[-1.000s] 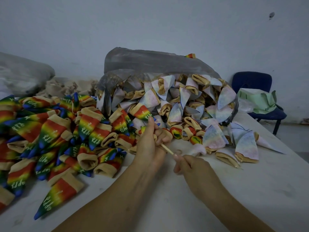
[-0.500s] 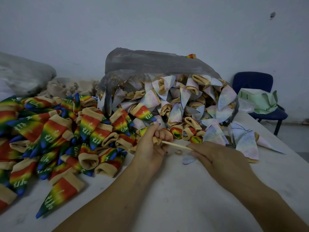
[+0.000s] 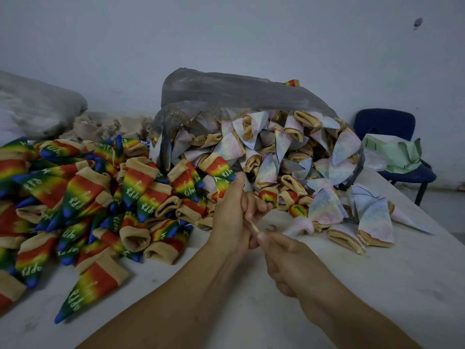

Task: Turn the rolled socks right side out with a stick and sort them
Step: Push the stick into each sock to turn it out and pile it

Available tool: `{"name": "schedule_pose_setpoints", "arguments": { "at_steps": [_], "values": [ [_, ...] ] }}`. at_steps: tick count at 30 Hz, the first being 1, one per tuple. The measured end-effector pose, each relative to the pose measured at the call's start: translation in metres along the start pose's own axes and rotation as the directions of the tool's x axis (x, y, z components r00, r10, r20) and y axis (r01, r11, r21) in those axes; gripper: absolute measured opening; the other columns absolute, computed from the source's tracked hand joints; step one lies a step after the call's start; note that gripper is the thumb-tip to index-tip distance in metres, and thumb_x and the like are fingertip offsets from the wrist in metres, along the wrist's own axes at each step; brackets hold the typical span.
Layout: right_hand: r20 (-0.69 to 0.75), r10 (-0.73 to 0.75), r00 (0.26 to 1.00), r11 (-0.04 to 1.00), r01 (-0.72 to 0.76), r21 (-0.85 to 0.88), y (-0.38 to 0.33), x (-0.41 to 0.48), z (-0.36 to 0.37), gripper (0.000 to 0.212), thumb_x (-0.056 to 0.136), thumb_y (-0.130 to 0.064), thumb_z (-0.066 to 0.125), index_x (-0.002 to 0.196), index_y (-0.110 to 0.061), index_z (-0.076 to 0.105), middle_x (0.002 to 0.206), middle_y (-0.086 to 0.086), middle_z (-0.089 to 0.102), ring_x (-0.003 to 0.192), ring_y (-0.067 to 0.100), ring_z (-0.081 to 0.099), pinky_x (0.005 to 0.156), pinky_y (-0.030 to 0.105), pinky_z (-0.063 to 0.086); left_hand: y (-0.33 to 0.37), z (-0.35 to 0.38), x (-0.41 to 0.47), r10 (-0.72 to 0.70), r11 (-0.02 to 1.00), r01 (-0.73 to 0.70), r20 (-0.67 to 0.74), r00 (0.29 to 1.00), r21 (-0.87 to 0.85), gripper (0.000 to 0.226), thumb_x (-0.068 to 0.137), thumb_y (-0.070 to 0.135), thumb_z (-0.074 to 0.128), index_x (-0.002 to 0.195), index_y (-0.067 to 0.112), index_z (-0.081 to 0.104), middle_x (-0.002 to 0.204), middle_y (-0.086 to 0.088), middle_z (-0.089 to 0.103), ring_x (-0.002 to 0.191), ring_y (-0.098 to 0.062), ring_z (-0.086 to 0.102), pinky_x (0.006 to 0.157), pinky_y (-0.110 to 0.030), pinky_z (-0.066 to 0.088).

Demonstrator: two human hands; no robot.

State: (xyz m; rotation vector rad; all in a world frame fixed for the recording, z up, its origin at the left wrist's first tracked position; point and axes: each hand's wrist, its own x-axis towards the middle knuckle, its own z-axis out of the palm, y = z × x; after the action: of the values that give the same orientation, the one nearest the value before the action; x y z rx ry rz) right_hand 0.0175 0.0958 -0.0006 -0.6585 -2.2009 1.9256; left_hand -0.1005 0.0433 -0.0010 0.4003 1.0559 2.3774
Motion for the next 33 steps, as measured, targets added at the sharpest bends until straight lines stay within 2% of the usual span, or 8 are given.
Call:
{"name": "schedule_pose_setpoints", "arguments": {
  "at_steps": [2, 5, 9, 15, 18, 24, 27, 33],
  "values": [
    [0.007, 0.028, 1.0, 1.0, -0.028, -0.007, -0.002, 0.001, -0.002, 0.03, 0.095, -0.041, 0.049, 0.075, -0.034, 0.071, 0.045, -0.009, 0.034, 0.036, 0.005, 0.028, 0.034, 0.016, 0.024, -0.006, -0.003, 0.003, 0.019, 0.998, -0.017, -0.035, 0.999, 0.066, 0.067, 0.1, 0.041, 0.052, 0.036, 0.022, 0.045, 0.038, 0.001, 0.046, 0.051, -0.012, 0.061, 0.069, -0.029, 0.051],
    [-0.108, -0.153, 0.982, 0.918, 0.101, -0.383, 0.001, 0.003, -0.016, 0.027, 0.096, -0.043, 0.045, 0.084, -0.036, 0.069, 0.058, -0.011, 0.059, 0.052, 0.013, 0.052, 0.047, 0.018, 0.04, -0.017, -0.007, 0.002, 0.007, 0.992, 0.003, -0.079, 0.997, 0.125, 0.059, 0.1, 0.037, 0.053, 0.043, 0.02, 0.053, 0.045, -0.004, 0.05, 0.058, -0.019, 0.067, 0.071, -0.035, 0.057],
    [-0.101, -0.488, 0.867, 0.429, 0.138, -0.893, 0.007, 0.006, -0.038, 0.033, 0.094, -0.053, 0.03, 0.097, -0.04, 0.06, 0.072, -0.007, 0.059, 0.06, 0.007, 0.051, 0.052, 0.023, 0.037, -0.019, -0.011, -0.001, -0.001, 0.997, 0.003, -0.033, 0.999, 0.073, 0.047, 0.1, 0.034, 0.052, 0.058, 0.016, 0.063, 0.061, -0.005, 0.061, 0.071, -0.02, 0.07, 0.078, -0.032, 0.058],
    [-0.117, -0.364, 0.924, 0.613, 0.143, -0.777, 0.007, 0.009, -0.036, 0.026, 0.096, -0.045, 0.035, 0.075, -0.042, 0.049, 0.078, -0.014, 0.058, 0.069, 0.002, 0.053, 0.059, 0.024, 0.04, -0.013, 0.0, -0.003, 0.052, 0.996, -0.046, -0.081, 0.995, 0.075, 0.051, 0.102, 0.046, 0.037, 0.089, 0.004, 0.064, 0.078, -0.012, 0.074, 0.09, -0.026, 0.074, 0.082, -0.032, 0.059],
    [-0.144, -0.291, 0.946, 0.779, 0.147, -0.609, 0.005, 0.008, -0.03, 0.032, 0.096, -0.044, 0.039, 0.071, -0.04, 0.058, 0.082, -0.015, 0.059, 0.076, -0.004, 0.053, 0.062, 0.016, 0.038, -0.011, 0.003, -0.007, 0.094, 0.982, -0.089, -0.026, 0.995, 0.165, 0.063, 0.102, 0.051, 0.028, 0.077, 0.011, 0.071, 0.084, -0.017, 0.075, 0.09, -0.027, 0.074, 0.079, -0.028, 0.059],
    [0.1, 0.1, 0.99, 0.989, -0.11, 0.095, -0.001, 0.005, -0.021, 0.039, 0.096, -0.045, 0.046, 0.075, -0.02, 0.069, 0.051, -0.006, 0.033, 0.04, 0.007, 0.024, 0.037, 0.018, 0.019, -0.013, 0.001, -0.007, 0.107, 0.965, -0.125, 0.088, 0.99, 0.231, 0.069, 0.101, 0.056, 0.031, 0.058, 0.018, 0.069, 0.085, -0.023, 0.074, 0.096, -0.034, 0.073, 0.088, -0.039, 0.058],
    [0.04, 0.011, 0.999, 0.986, -0.004, -0.168, -0.004, 0.004, -0.036, 0.037, 0.094, -0.05, 0.044, 0.077, -0.029, 0.07, 0.045, -0.01, 0.04, 0.037, 0.005, 0.034, 0.035, 0.017, 0.026, -0.014, -0.009, -0.006, 0.095, 0.883, -0.149, 0.142, 0.985, 0.444, 0.072, 0.096, 0.067, 0.029, 0.069, 0.022, 0.078, 0.09, -0.011, 0.077, 0.096, -0.023, 0.073, 0.09, -0.037, 0.057],
    [-0.075, -0.441, 0.894, 0.573, 0.216, -0.79, 0.0, 0.008, -0.063, 0.043, 0.082, -0.07, 0.023, 0.077, -0.043, 0.056, 0.064, -0.009, 0.06, 0.063, 0.0, 0.055, 0.054, 0.019, 0.041, -0.015, -0.012, -0.011, 0.269, 0.694, -0.226, 0.045, 0.962, 0.684, 0.08, 0.074, 0.089, 0.035, 0.055, 0.016, 0.062, 0.054, 0.003, 0.06, 0.053, -0.004, 0.056, 0.063, -0.024, 0.043]
  ]
}}
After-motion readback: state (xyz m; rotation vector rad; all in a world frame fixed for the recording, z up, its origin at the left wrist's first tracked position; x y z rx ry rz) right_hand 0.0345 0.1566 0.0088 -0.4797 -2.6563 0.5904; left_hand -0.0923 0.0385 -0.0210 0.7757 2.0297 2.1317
